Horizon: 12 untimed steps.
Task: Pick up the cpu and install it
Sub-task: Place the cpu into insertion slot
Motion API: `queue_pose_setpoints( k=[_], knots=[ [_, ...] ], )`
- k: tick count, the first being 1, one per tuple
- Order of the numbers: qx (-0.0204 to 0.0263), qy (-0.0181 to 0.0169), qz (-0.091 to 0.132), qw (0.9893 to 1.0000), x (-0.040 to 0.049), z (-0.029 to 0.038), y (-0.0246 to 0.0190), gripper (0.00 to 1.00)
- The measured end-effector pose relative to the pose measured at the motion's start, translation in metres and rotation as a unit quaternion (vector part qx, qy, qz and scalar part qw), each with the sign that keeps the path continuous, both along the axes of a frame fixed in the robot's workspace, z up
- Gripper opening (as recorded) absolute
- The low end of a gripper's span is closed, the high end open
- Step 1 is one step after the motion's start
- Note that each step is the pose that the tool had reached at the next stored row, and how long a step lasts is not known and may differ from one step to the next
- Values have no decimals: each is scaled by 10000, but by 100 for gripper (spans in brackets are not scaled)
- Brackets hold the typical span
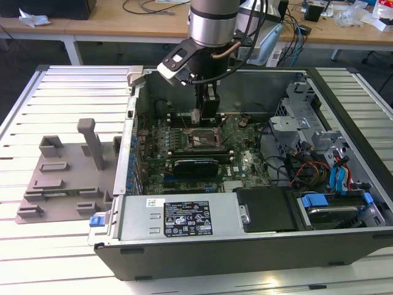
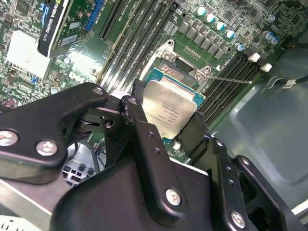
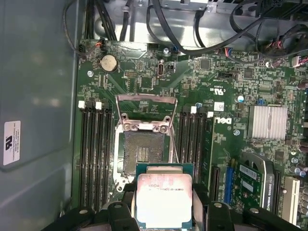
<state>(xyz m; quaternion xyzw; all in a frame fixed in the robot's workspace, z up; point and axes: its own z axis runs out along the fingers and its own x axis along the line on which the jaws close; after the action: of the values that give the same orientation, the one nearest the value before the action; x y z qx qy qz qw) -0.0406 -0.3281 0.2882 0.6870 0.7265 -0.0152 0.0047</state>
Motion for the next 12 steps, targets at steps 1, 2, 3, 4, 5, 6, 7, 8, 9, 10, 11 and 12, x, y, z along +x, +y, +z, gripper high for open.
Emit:
queue_pose_setpoints(
  k=[1, 2, 3, 4, 5, 6, 7, 8, 9, 10, 11, 12],
  knots=[
    [0, 0, 0, 10000, 2, -6, 5, 55],
    [0, 0, 0, 10000, 4, -16, 12, 55],
    [-1, 0, -1, 10000, 5, -21, 17, 55],
    [0, 0, -1, 10000, 6, -26, 22, 55],
    [0, 0, -1, 10000, 7, -31, 29, 55],
    [0, 0, 0, 10000, 9, -40, 47, 55],
    [-1, 0, 0, 10000, 10, -45, 61, 55],
    [0, 0, 0, 10000, 10, -51, 78, 55],
    [0, 0, 0, 10000, 13, -62, 107, 55],
    [1, 0, 0, 10000, 16, -77, 124, 55],
    [1, -1, 0, 10000, 20, -99, 139, 55],
    [0, 0, 1, 10000, 25, -120, 147, 55]
  ],
)
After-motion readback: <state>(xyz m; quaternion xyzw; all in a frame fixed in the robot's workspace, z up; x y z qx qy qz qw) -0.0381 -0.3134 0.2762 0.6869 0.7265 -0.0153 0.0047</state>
